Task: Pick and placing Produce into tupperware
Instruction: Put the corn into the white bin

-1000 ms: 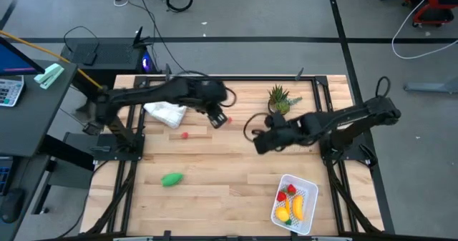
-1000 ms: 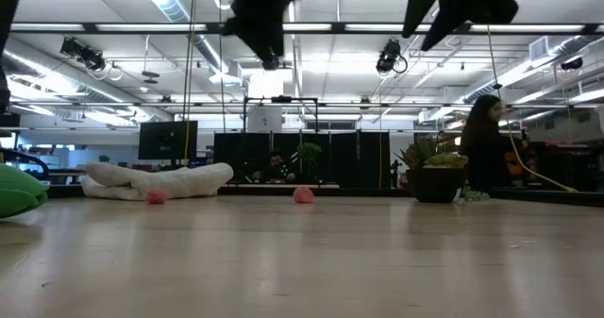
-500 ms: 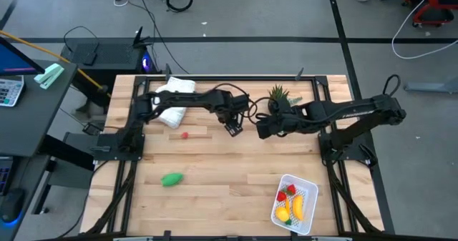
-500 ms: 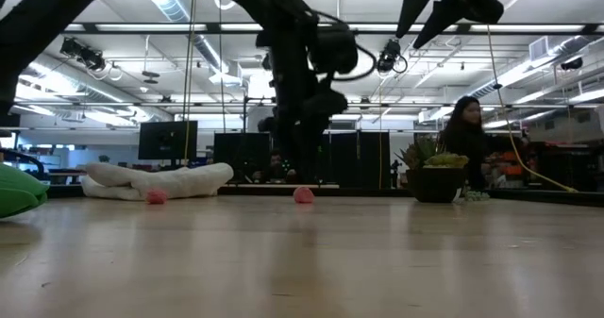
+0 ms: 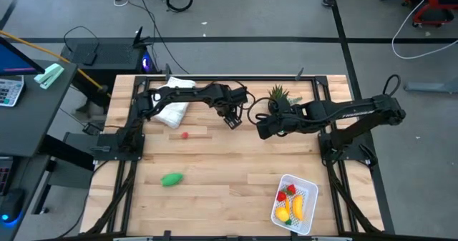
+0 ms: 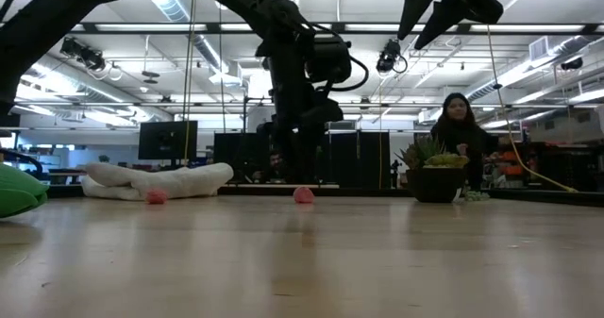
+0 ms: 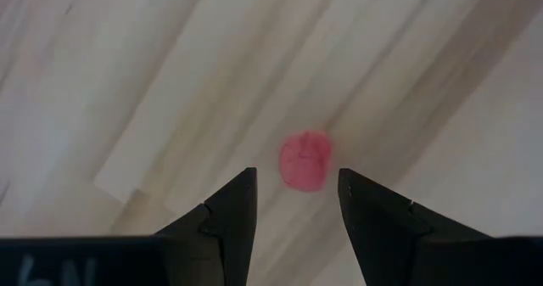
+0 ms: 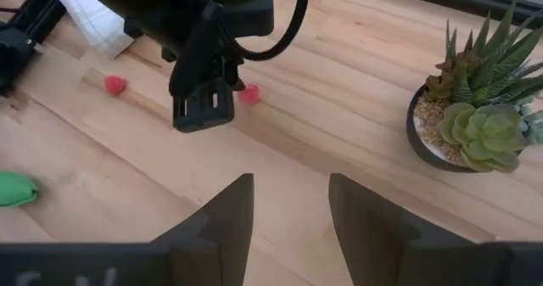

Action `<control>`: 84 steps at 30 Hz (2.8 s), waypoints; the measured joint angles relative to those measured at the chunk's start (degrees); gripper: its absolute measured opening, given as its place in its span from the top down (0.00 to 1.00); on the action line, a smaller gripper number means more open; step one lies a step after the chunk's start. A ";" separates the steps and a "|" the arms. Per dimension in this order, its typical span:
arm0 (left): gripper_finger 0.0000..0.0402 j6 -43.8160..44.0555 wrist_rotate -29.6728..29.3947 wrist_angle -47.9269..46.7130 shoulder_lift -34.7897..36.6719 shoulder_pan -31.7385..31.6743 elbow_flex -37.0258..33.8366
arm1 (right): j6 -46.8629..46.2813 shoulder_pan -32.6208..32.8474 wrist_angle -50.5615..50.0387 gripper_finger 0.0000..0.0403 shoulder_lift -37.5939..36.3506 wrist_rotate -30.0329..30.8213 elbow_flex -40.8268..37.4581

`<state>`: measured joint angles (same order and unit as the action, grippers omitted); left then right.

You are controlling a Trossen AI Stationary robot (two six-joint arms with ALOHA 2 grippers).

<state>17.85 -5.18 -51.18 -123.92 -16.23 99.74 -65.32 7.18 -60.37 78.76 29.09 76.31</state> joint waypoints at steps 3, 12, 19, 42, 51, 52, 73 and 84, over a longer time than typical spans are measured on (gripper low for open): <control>0.57 -0.79 2.22 -0.02 0.00 -1.08 0.00 | 0.00 -0.07 -0.01 0.60 0.00 0.04 0.00; 0.57 -0.68 5.42 0.17 -0.28 -1.92 0.00 | 0.00 -0.70 0.02 0.60 0.00 0.03 0.00; 0.57 -0.95 7.49 -6.23 -0.28 -1.31 0.00 | -0.39 -0.70 0.02 0.60 0.00 0.03 0.00; 0.57 2.19 4.76 -38.70 26.54 13.75 -17.12 | -0.48 -0.63 0.04 0.60 0.02 -0.40 -0.04; 0.55 25.60 16.82 -19.77 49.94 31.37 -43.66 | -0.13 -0.63 0.16 0.60 0.03 -0.39 -0.04; 0.55 28.16 16.87 -15.45 51.42 33.60 -46.00 | -0.13 -0.63 0.19 0.60 0.03 -0.40 -0.04; 0.28 30.79 11.98 4.50 43.85 47.10 -53.37 | -0.48 -0.63 0.57 0.60 0.04 -0.40 -0.04; 0.28 30.43 12.29 9.90 38.09 46.97 -53.31 | -0.63 -0.63 0.70 0.60 0.04 -0.40 -0.04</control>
<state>48.29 7.11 -41.28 -85.83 30.74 46.43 -65.95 6.55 -59.67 78.81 28.69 76.27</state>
